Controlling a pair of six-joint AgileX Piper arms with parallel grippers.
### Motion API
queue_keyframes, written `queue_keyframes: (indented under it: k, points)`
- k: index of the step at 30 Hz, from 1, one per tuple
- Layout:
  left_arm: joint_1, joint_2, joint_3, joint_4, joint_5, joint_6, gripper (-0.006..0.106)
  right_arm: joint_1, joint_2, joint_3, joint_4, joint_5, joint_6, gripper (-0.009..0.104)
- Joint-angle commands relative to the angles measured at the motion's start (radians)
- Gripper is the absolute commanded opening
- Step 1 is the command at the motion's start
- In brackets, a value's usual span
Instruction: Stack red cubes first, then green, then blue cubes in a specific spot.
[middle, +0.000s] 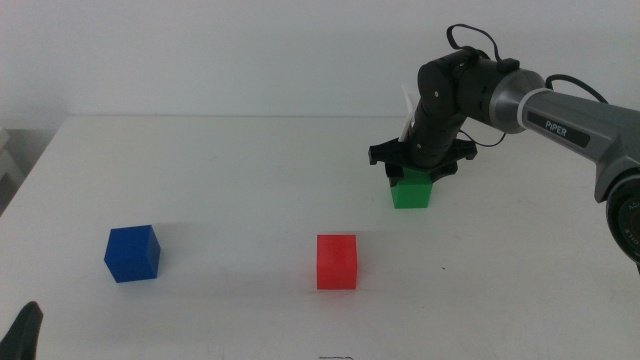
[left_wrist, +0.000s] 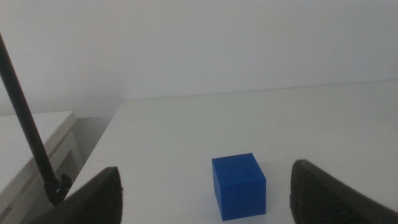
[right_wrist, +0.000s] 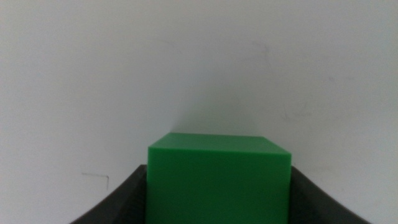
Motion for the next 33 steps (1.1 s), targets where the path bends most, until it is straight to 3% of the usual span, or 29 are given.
queue_keyframes:
  k: [1, 8, 12, 21, 27, 33]
  points:
    - [-0.005, -0.02, -0.003, -0.008, -0.086, -0.001, 0.091, -0.008, -0.066, -0.028, -0.015, 0.008, 0.009, -0.001]
    - [-0.005, -0.02, -0.003, -0.008, -0.086, -0.001, 0.091, 0.018, -0.177, -0.023, -0.007, 0.103, 0.01, -0.001]
    - [-0.005, -0.02, -0.003, -0.008, -0.086, -0.001, 0.091, 0.051, -0.271, 0.002, -0.062, 0.139, 0.047, -0.001]
    - [-0.005, -0.02, -0.003, -0.008, -0.086, -0.001, 0.091, 0.248, -0.514, 0.356, -0.143, -0.002, 0.321, -0.001]
    - [-0.005, -0.02, -0.003, -0.008, -0.086, -0.001, 0.091, 0.364, -0.51, 0.329, -0.225, 0.044, 0.485, -0.001]
    - [-0.005, -0.02, -0.003, -0.008, -0.086, -0.001, 0.091, 0.415, -0.435, 0.214, -0.254, 0.156, 0.537, -0.001]
